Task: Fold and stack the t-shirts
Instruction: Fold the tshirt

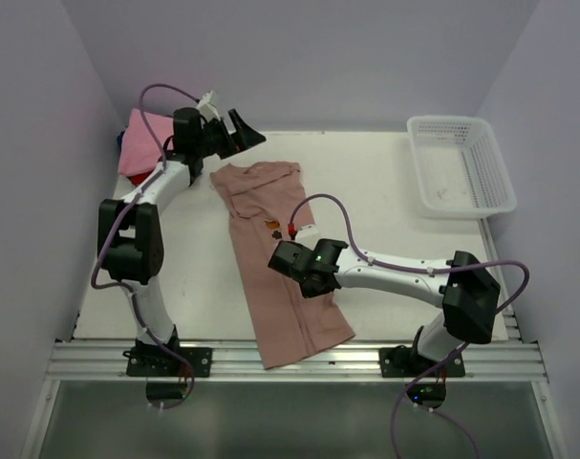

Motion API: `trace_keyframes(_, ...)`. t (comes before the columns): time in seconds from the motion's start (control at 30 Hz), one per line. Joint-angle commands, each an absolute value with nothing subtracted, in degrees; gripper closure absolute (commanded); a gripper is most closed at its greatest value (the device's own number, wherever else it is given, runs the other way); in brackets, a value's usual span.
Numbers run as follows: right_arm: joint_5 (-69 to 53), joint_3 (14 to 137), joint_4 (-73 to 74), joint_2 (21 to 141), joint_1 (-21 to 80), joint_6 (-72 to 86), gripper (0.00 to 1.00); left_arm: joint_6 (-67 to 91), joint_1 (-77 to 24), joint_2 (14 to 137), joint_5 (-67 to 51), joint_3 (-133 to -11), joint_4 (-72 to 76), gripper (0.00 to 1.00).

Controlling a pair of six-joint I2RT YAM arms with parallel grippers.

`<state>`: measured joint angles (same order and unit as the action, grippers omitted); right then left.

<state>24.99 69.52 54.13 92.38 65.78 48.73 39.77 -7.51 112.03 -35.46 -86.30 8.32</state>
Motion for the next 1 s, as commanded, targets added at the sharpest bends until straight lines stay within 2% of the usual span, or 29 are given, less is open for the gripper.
trace_keyframes(0.0,26.81,68.65,52.30,89.47,64.87,46.50,1.00,30.85,-7.73,112.94,-26.98,-80.17,-4.03,0.06)
trace_keyframes(0.07,26.81,67.60,51.16,89.65,63.90,46.14,1.00,30.59,-7.73,113.29,-29.61,-78.23,-3.96,0.56)
trace_keyframes(0.1,26.72,67.15,50.63,89.65,62.85,46.06,1.00,30.85,-7.73,113.55,-30.05,-76.22,-3.78,0.99)
trace_keyframes(0.27,24.09,62.59,45.28,90.00,58.81,45.44,1.00,31.11,-8.88,113.73,-27.86,-73.30,-4.40,1.00)
trace_keyframes(0.57,14.52,56.08,34.48,96.24,58.36,46.14,1.00,32.43,-9.49,118.03,-26.54,-74.62,-4.22,1.00)
trace_keyframes(0.77,9.23,52.03,29.88,99.14,60.55,48.77,1.00,33.05,-9.49,124.79,-26.72,-80.59,-5.88,1.00)
trace_keyframes(0.97,9.05,52.12,31.90,98.88,64.68,51.24,1.00,32.61,-9.49,134.62,-27.07,-93.91,-11.31,1.00)
